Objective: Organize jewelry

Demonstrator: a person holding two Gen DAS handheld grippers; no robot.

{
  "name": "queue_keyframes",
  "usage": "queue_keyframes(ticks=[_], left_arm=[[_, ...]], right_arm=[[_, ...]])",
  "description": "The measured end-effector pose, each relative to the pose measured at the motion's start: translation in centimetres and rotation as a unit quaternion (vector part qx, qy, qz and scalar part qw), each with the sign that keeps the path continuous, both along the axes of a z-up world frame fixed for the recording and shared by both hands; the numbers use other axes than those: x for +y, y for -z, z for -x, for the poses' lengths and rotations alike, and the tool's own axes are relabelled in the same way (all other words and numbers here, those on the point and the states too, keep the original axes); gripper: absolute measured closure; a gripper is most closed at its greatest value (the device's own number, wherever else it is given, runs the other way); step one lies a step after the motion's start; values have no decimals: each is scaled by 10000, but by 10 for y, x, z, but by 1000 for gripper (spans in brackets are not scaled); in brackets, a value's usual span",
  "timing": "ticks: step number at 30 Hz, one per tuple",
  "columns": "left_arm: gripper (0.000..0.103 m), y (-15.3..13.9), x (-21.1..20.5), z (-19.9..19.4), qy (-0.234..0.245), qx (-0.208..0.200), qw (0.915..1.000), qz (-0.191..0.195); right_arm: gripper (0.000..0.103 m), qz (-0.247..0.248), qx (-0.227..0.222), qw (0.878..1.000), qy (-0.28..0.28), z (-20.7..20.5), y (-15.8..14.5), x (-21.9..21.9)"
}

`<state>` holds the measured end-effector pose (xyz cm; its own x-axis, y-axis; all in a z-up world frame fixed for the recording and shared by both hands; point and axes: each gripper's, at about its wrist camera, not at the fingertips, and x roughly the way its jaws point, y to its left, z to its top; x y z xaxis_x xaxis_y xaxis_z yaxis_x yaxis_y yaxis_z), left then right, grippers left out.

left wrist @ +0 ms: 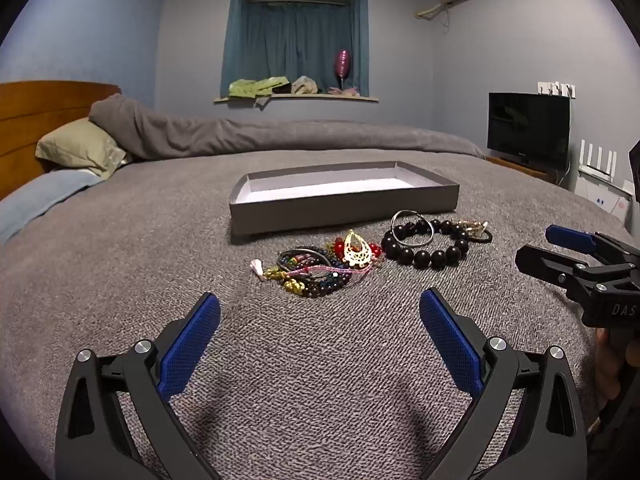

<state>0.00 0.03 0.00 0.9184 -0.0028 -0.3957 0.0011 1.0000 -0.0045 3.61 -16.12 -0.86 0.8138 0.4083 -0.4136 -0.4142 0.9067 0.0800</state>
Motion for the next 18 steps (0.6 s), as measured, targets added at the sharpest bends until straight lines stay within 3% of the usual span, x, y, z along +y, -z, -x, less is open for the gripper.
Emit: queue_keyframes(ticks=[18], left_arm=[[4,-1,6,1,-12,77,9998,164]], right_arm=[[5,8,-3,10000,-1,0,-1,0]])
